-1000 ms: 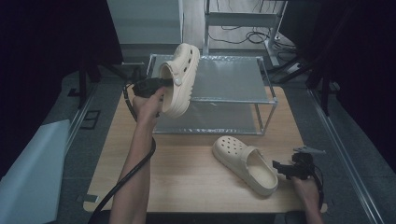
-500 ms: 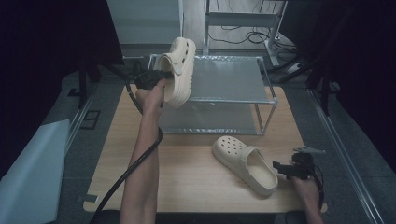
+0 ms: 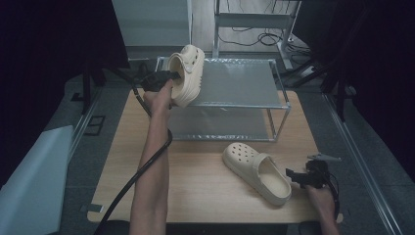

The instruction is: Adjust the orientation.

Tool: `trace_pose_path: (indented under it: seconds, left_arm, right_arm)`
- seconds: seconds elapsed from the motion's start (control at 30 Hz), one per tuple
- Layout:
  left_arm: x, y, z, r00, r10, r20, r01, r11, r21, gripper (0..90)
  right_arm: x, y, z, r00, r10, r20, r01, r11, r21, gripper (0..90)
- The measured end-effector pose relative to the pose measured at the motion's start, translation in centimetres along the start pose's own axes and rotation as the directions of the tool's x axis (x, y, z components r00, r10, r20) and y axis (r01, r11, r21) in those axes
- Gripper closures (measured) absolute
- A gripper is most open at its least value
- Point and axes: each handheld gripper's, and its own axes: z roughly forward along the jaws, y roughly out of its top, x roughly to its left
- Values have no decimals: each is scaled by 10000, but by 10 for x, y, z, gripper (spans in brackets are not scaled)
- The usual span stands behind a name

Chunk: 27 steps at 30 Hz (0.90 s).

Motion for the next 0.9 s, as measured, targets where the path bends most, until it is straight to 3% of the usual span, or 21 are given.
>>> trace_pose_path:
  seconds: [0.23,0.57,0.63,0.77,0.9]
  left_arm:
    - [-1,-3,3,9993,-34,380,39,9999,-118,606]
    - [-9,-6,8,9965,301,779,-301,9995,-17,471]
    - [-11,-6,11,9954,402,872,-427,9987,273,421]
    - [-18,-9,15,9919,1049,719,-1087,9928,500,361]
    - [-21,-9,15,9902,1187,737,-1226,9912,507,348]
  right_arm:
    - [0,0,0,10000,-10,-12,10,10000,2,73]
    - [0,0,0,10000,-12,-14,12,10000,14,74]
    - [0,0,0,10000,-17,-23,17,10000,21,74]
    - [0,0,0,10000,-40,-24,40,10000,4,74]
    - [0,0,0,10000,-29,-17,29,10000,-27,74]
